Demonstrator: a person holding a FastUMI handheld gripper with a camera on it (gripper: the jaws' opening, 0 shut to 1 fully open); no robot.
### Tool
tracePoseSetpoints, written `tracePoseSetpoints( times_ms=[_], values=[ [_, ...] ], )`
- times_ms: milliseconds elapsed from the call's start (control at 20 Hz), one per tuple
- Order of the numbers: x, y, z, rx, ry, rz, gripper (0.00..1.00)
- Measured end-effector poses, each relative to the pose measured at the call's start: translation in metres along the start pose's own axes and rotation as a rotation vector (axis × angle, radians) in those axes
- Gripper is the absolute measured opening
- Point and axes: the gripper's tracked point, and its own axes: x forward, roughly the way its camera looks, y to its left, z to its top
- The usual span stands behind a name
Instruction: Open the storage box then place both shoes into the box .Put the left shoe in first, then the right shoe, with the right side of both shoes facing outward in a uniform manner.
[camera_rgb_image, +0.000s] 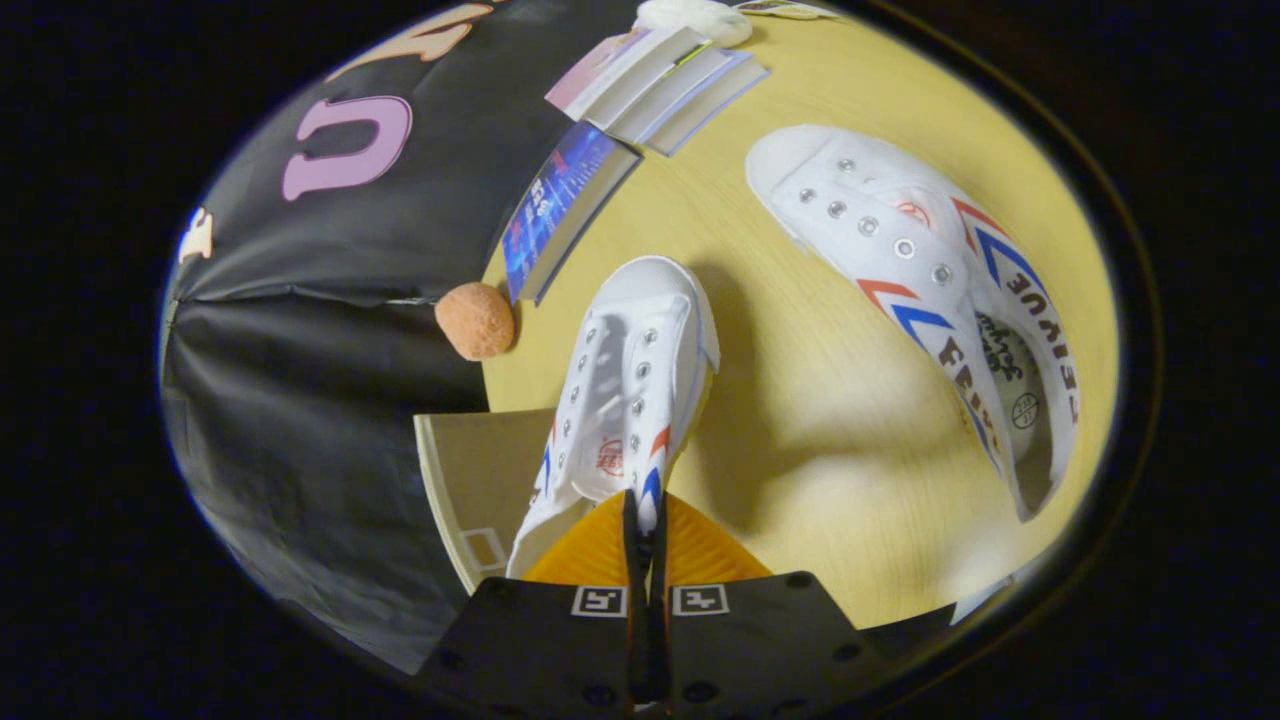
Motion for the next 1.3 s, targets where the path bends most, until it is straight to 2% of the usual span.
tracePoseSetpoints(
  times_ms=[400,600,750,1050,1300],
  values=[
    [-0.042,0.12,0.0,-0.216,-0.074,0.155,0.02],
    [-0.042,0.179,-0.037,-0.33,-0.044,0.241,0.02],
    [-0.027,0.21,-0.073,-0.386,0.006,0.276,0.02],
    [0.022,0.218,-0.128,-0.413,0.102,0.249,0.02],
    [0.054,0.199,-0.147,-0.493,0.086,0.126,0.02]
  ],
)
